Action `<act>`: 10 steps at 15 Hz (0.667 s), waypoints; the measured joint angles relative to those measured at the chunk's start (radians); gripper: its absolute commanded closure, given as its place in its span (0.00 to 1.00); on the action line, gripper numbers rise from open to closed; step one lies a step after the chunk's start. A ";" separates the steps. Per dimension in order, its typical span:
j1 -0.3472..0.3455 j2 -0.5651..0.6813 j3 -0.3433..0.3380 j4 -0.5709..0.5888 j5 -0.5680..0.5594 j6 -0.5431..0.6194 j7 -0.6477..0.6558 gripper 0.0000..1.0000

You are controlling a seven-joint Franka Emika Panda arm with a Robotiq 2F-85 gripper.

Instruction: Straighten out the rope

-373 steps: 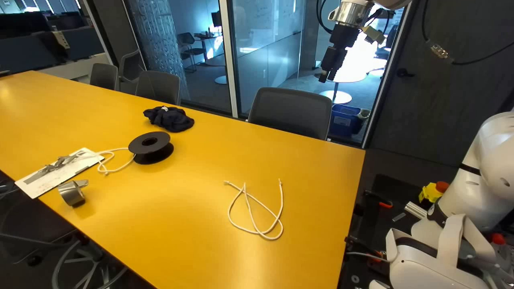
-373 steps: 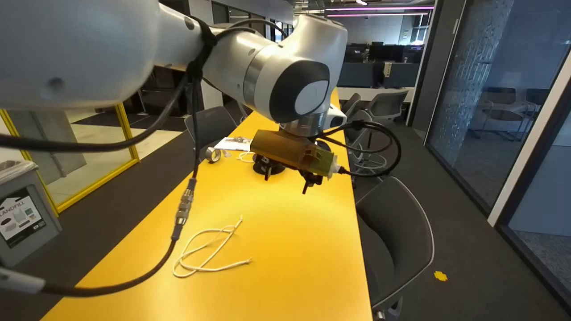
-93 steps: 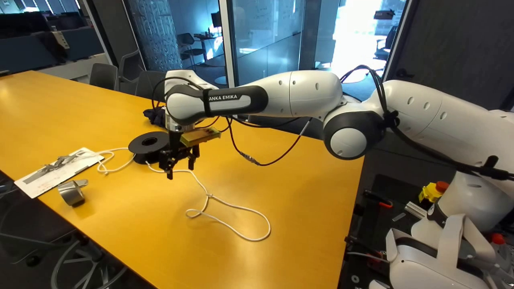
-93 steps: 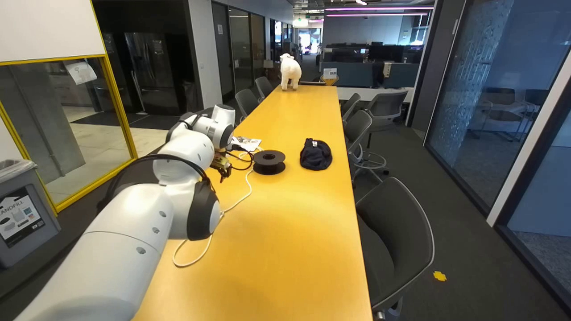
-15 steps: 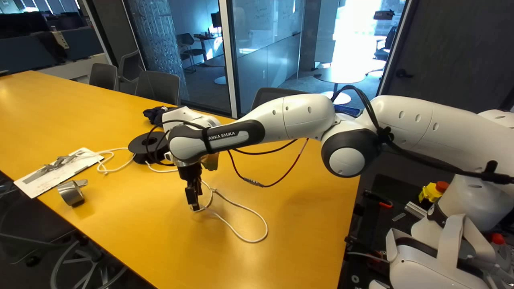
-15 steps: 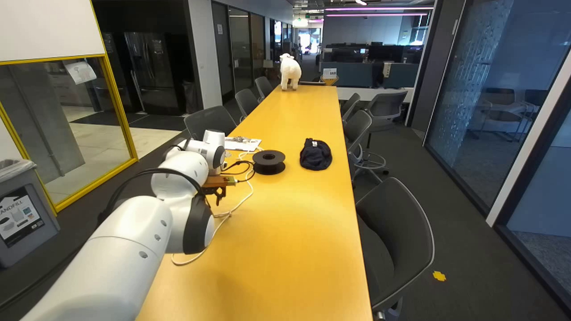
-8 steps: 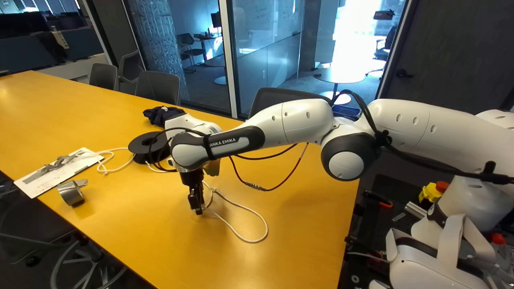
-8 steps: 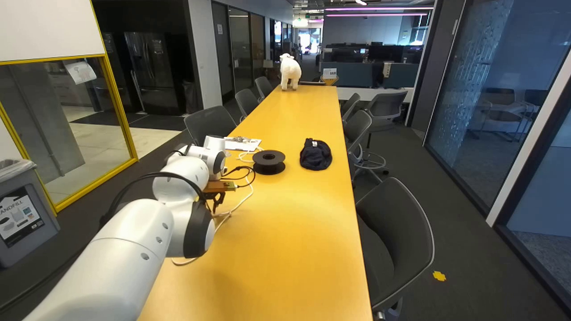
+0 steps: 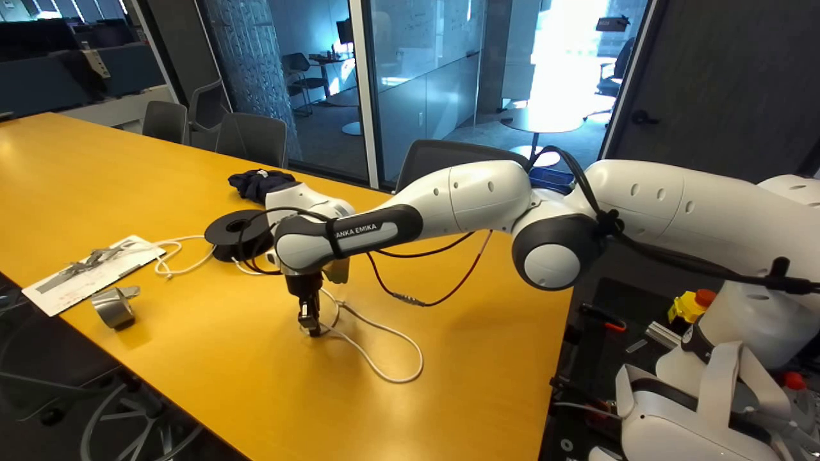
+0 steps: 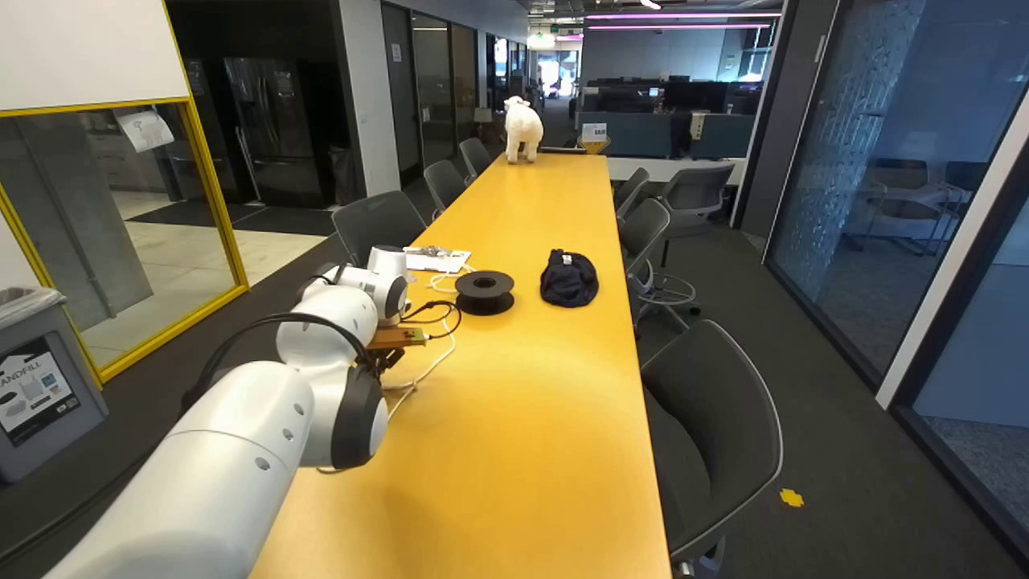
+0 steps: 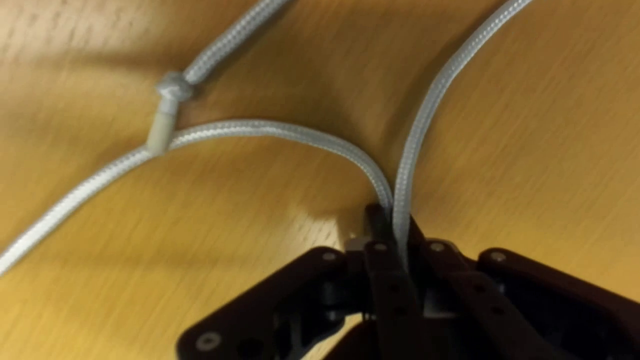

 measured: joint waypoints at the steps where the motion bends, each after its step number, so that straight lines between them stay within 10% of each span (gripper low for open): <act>1: 0.000 0.002 -0.001 0.000 0.000 0.027 0.002 0.95; 10: 0.045 0.044 -0.095 0.000 -0.093 0.392 0.059 0.95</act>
